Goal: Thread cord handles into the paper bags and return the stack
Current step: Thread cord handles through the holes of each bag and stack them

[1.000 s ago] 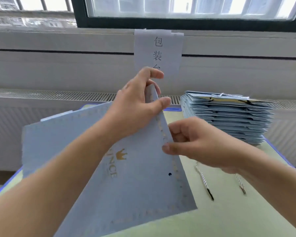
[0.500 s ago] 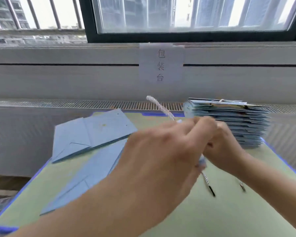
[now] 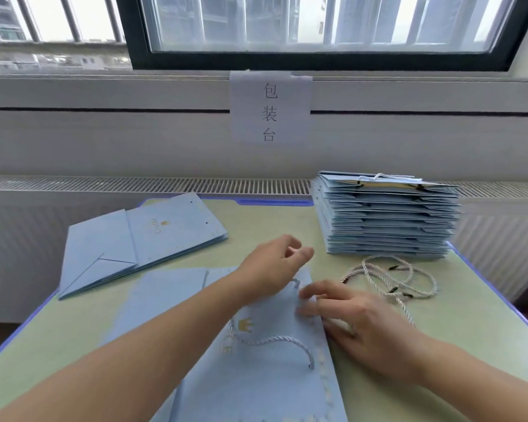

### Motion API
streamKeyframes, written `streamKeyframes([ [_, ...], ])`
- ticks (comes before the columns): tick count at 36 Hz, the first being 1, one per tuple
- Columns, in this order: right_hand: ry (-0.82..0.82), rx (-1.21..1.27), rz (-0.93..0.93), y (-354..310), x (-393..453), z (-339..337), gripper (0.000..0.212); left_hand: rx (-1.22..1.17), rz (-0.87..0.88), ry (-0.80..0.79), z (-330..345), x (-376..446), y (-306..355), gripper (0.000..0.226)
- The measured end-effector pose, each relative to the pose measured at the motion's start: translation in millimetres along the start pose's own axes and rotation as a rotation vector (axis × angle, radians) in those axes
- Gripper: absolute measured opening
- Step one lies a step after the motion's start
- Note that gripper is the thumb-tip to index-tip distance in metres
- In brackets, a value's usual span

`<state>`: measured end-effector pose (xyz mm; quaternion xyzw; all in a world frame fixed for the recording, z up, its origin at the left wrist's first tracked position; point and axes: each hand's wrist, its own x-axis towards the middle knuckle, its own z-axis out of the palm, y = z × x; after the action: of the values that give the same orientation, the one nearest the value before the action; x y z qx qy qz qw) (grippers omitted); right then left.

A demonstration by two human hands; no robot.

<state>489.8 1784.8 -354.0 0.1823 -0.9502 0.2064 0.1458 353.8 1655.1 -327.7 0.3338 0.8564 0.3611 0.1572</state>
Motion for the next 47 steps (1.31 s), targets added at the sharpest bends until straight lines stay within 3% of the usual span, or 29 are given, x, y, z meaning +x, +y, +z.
streamKeyframes([
  [4, 0.056, 0.142, -0.009, -1.8, 3.7, -4.6, 0.045, 0.194, -0.022, 0.044, 12.4, 3.2, -4.8, 0.037],
  [8, 0.08, 0.289, 0.177, 11.3, 6.3, -37.7, 0.045, 0.199, 0.025, 0.06, 15.8, 1.0, -11.3, 0.04],
  [14, -0.432, 0.017, 0.245, 27.4, 1.4, -59.6, 0.045, 0.038, 0.007, -0.176, -1.0, 0.0, -19.0, 0.042],
  [19, -0.493, -0.118, 0.178, 26.7, 4.0, -49.8, 0.019, -0.175, -0.01, -0.294, -12.6, -1.6, -20.6, 0.043],
  [22, -0.403, -0.116, 0.151, 24.9, 8.9, -44.4, 0.021, -0.298, -0.012, -0.305, -17.5, -1.5, -24.7, 0.043],
  [26, -0.192, 0.225, 0.285, 19.6, 24.3, -37.5, 0.017, -0.413, -0.002, -0.299, -20.0, 0.0, -31.2, 0.043],
  [30, -0.115, 0.548, 0.366, 11.8, 46.3, -26.3, 0.028, -0.473, 0.03, -0.297, -20.1, 1.3, -34.1, 0.041],
  [35, -0.051, 0.673, 0.382, 11.8, 58.3, -11.0, 0.012, -0.516, 0.052, -0.295, -20.4, 1.8, -35.7, 0.041],
  [40, 0.151, 0.852, 0.495, 16.5, 51.2, -11.1, 0.015, -0.577, 0.07, -0.328, -24.9, 1.8, -35.7, 0.047],
  [43, 0.204, 0.866, 0.55, 15.8, 48.8, -13.4, 0.015, -0.635, 0.055, -0.345, -27.4, 1.8, -35.2, 0.049],
  [47, 0.122, 0.649, 0.566, 9.8, 48.1, -4.0, 0.017, -0.716, 0.029, -0.373, -28.1, 2.6, -34.7, 0.052],
])
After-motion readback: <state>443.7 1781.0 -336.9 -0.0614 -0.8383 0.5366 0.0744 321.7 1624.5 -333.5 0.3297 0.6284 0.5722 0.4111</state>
